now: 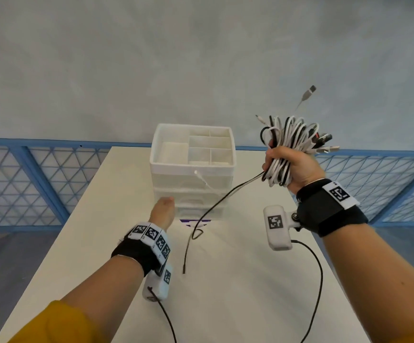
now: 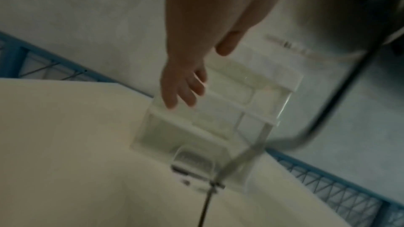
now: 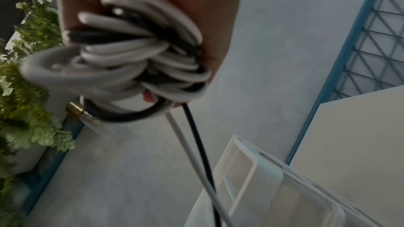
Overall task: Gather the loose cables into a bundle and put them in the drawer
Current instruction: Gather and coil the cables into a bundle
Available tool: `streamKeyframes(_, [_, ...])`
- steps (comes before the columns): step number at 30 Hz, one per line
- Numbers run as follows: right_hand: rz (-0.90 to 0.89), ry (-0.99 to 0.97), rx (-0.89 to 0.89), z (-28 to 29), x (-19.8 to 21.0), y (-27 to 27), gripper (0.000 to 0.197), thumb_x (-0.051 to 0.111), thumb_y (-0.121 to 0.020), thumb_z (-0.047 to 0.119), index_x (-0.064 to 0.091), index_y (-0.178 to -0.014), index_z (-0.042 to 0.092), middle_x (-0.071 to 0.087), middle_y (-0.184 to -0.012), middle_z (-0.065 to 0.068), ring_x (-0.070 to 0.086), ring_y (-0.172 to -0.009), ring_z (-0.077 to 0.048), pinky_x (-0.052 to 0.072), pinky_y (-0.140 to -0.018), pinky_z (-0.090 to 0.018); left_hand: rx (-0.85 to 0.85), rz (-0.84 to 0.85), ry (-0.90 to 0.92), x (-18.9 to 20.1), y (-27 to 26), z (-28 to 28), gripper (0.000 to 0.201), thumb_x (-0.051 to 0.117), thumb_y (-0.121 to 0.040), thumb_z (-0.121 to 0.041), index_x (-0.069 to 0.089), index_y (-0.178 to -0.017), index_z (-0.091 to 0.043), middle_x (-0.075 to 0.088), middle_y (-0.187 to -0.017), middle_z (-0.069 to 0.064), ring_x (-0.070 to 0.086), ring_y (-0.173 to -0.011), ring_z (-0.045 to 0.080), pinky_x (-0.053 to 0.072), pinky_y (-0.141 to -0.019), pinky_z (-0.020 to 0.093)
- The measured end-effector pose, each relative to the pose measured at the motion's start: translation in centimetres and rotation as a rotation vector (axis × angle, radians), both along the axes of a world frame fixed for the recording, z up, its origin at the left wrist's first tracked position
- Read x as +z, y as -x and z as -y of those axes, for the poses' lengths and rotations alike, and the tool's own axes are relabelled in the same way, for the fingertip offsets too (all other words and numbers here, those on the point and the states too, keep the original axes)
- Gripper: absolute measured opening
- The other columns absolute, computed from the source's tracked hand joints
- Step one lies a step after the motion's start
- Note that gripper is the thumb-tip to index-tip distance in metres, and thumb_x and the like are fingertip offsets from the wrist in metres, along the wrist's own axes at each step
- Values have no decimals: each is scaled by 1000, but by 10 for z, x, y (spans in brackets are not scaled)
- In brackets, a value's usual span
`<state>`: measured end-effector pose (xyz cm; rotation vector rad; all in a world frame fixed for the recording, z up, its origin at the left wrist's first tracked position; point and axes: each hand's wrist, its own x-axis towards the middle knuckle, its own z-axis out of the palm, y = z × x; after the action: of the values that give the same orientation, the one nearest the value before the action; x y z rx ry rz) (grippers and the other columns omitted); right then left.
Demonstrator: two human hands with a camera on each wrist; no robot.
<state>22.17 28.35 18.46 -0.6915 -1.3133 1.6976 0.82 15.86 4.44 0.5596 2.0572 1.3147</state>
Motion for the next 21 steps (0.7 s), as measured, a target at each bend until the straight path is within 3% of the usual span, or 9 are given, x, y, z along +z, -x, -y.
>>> streamKeyframes(2, [20,16,25,3,-3,3,16,62,-58,3,62,-73,9,59,-47,0,57,-43,-14,49,-47,-21,30,-148,-211,26,-6,-3,36,36,-95,-26,50,-122,-6,51,-132,12,47,-120,25,35,-102,32])
streamKeyframes(4, [51,17,58,6,-7,7,16,62,-58,3,62,-73,9,60,-47,1,57,-44,-12,50,-48,-21,-205,-241,-383,55,-26,-5,38,40,-94,-33,47,-128,-17,47,-135,-1,43,-123,13,32,-101,26])
streamKeyframes(7, [109,-27,104,13,-10,14,16,63,-58,4,62,-72,9,61,-49,3,58,-46,-11,51,-50,-23,-722,-394,-277,73,-60,-19,50,46,-86,-49,40,-132,-30,46,-140,-5,36,-132,14,27,-110,33])
streamKeyframes(9, [136,-46,99,12,-8,13,16,65,-56,4,63,-72,9,62,-49,3,59,-45,-12,51,-50,-24,-886,-401,-168,71,-62,-23,40,48,-87,-45,52,-120,-25,65,-111,0,56,-111,13,37,-102,32])
streamKeyframes(10, [150,-59,87,10,-6,9,17,65,-55,4,63,-71,9,63,-49,4,59,-45,-12,51,-50,-23,-894,-340,-157,71,-58,-22,27,48,-89,-37,60,-107,-20,67,-87,1,62,-88,7,42,-89,27])
streamKeyframes(12, [234,-104,56,4,-6,-2,17,68,-55,2,66,-70,10,65,-50,5,61,-48,-12,51,-51,-24,-835,-209,-196,74,-48,-18,20,47,-92,-24,63,-80,-19,53,-61,-3,52,-52,-1,42,-67,20])
streamKeyframes(16, [458,-259,57,8,-18,-5,23,73,-65,-4,70,-68,19,70,-57,11,65,-64,-9,50,-67,-27,-736,-221,-279,99,-44,-19,27,46,-93,-20,58,-69,-18,44,-57,-7,41,-49,2,39,-57,19])
streamKeyframes(19, [449,-256,131,17,-26,3,27,72,-68,-3,68,-77,22,71,-60,16,64,-61,2,49,-60,-17,-682,-43,-367,113,-56,-24,29,42,-94,-18,55,-68,-13,42,-52,-6,34,-41,3,35,-48,16])
streamKeyframes(21, [446,-220,222,22,-26,6,26,73,-69,0,68,-80,23,72,-64,13,65,-64,0,50,-62,-17,-678,62,-404,114,-63,-23,32,38,-96,-15,49,-66,-12,34,-56,-1,31,-38,2,34,-45,15])
